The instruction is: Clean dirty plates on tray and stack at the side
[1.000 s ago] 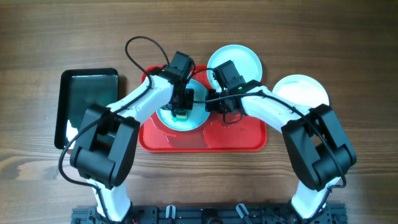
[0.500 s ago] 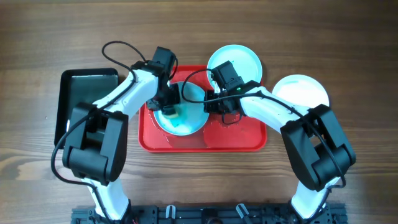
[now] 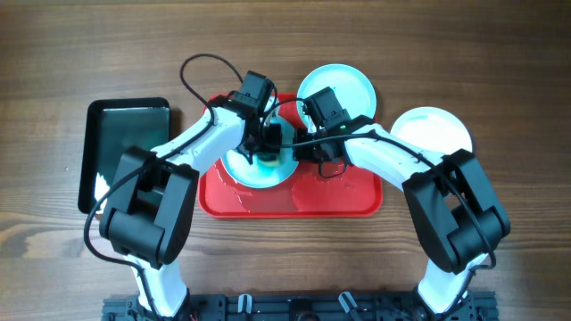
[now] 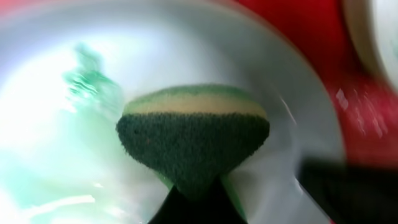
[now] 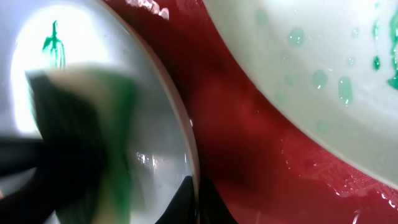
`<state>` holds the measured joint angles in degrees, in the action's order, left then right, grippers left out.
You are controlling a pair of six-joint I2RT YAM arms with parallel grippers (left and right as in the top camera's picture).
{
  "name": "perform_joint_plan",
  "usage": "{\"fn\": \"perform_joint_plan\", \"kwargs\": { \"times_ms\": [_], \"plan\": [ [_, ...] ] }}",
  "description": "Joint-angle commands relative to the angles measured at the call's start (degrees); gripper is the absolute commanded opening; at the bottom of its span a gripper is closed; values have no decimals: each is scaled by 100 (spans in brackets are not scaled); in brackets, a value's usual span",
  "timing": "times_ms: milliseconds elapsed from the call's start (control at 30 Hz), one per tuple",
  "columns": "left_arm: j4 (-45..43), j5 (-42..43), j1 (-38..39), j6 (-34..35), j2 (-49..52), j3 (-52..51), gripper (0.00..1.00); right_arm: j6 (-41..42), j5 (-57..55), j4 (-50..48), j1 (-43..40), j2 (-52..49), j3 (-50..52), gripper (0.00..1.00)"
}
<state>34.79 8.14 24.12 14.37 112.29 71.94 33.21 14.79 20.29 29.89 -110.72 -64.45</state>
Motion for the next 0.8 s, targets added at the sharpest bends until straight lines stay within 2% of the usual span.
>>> {"fn": "perform_joint_plan", "kwargs": {
  "times_ms": [0, 33, 133, 300, 367, 467, 533, 700, 767],
  "plan": [
    [-127, -2249, -50, 1104, 118, -26, 4, -26, 166, 13, 24, -149, -59, 4],
    [-48, -2452, -50, 1235, 118, -26, 4, -24, 164, 9, 24, -149, -59, 4],
    [437, -2337, -50, 1314, 116, -26, 4, -26, 164, 0, 24, -149, -59, 4],
    [1742, -1108, -48, 1266, 116, -26, 4, -24, 164, 0, 24, -149, -59, 4],
    [1991, -201, -48, 745, 116, -26, 4, -24, 164, 2, 24, -149, -59, 4],
    [2127, 1596, -48, -566, 116, -26, 4, -24, 164, -2, 24, -149, -59, 4],
    [2094, 2267, -48, -1121, 116, -26, 4, -24, 164, -9, 24, -149, -59, 4],
    [1152, 2243, -79, -1145, 116, -26, 4, -24, 168, -9, 24, -149, -59, 4],
    [603, 1617, -81, -693, 116, -26, 4, -28, 184, -4, 24, -149, -59, 4]
  ]
}}
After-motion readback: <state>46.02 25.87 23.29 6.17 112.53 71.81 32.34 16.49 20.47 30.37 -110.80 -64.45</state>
